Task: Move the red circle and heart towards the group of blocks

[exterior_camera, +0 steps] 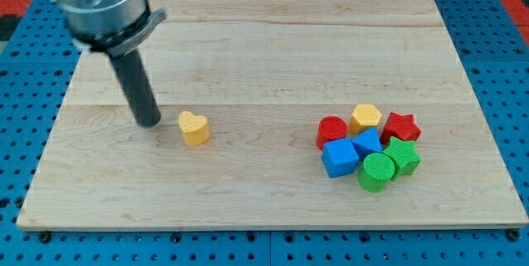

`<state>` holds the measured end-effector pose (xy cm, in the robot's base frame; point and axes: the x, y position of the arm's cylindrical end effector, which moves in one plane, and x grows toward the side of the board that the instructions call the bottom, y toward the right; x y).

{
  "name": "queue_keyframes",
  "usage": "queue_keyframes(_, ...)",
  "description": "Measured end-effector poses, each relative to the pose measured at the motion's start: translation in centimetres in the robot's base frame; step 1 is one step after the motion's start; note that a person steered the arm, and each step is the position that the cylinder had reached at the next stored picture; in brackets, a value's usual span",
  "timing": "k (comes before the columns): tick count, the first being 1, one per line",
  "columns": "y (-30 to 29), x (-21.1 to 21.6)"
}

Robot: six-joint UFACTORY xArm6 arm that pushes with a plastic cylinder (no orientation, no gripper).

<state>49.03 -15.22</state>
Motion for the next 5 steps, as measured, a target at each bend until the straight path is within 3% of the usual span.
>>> queue_keyframes(2, 19.7, -0.4)
queue_keyframes(5, 18.5, -1.9)
